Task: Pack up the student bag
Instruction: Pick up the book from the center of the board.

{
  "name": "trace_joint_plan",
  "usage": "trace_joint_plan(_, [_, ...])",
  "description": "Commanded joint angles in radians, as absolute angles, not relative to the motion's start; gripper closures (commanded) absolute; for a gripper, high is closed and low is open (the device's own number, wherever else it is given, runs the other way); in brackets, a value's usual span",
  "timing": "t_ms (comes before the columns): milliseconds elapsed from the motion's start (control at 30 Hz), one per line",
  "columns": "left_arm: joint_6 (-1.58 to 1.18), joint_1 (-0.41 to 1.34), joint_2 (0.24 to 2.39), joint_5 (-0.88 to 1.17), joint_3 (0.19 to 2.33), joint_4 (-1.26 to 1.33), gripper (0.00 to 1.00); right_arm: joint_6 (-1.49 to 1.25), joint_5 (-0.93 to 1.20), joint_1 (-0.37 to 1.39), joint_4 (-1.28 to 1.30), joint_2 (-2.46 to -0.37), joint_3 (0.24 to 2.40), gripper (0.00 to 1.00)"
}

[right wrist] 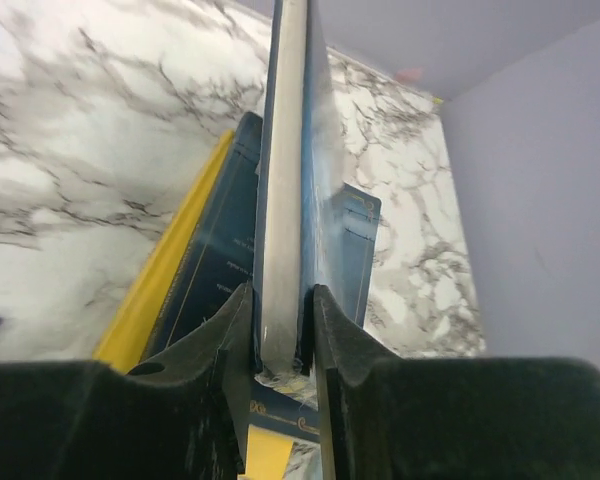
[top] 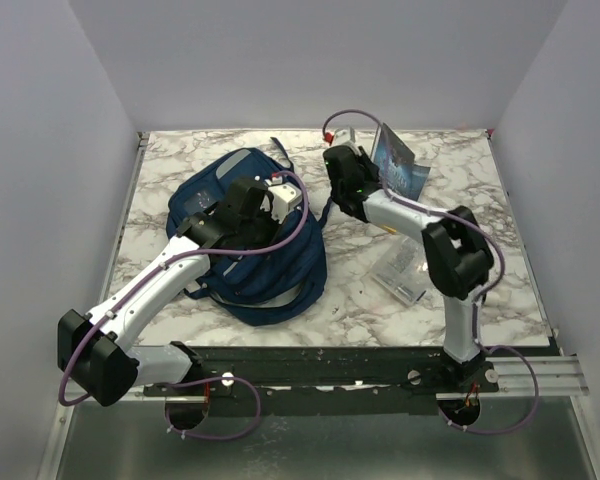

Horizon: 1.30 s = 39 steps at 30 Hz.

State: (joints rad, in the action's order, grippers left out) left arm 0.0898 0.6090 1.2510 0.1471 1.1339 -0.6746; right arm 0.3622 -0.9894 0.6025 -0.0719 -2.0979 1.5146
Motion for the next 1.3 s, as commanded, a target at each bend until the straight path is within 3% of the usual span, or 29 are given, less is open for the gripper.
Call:
trace_joint_plan(0, [0.077,0.607,1.242,0.139,1.181,-0.632,1.00,0.054,-0.782,0.615,-0.037,-1.842,1.399,1.00])
trace_joint_plan(167, [0.072,0.608,1.247,0.161,1.181,-0.632,1.00,-0.076,-0.768,0.611,-0.196,-1.690,1.181,1.00])
trace_joint_plan(533, [0.070,0.608,1.250,0.158,1.183,-0.634,1.00,-0.121,-0.836,0.602,-0.458,-1.601,0.850,0.98])
trace_joint_plan(733, [0.070,0.609,1.247,0.160,1.183,-0.633,1.00,-0.132,-0.853,0.592,-0.563,-1.578,0.766,0.82])
trace_joint_plan(900, [0.069,0.609,1.242,0.164,1.183,-0.632,1.00,-0.128,-0.888,0.558,-0.652,-1.651,0.774,0.48])
trace_joint_plan(967, [0.067,0.608,1.241,0.166,1.183,-0.632,1.00,-0.113,-0.878,0.509,-0.739,-1.741,0.801,0.43])
trace_joint_plan(1033, [0.066,0.609,1.241,0.172,1.181,-0.632,1.00,-0.095,-0.854,0.472,-0.742,-1.822,0.869,0.50])
trace_joint_plan(1133, [0.070,0.609,1.242,0.162,1.178,-0.632,1.00,-0.041,-0.840,0.470,-0.826,-1.796,0.867,0.82])
trace_joint_plan(1200, [0.072,0.609,1.238,0.156,1.179,-0.632,1.00,-0.083,-0.835,0.468,-0.725,-1.763,0.898,0.94])
trace_joint_plan(1267, [0.070,0.609,1.234,0.161,1.180,-0.631,1.00,-0.092,-0.819,0.466,-0.765,-1.715,0.855,1.00])
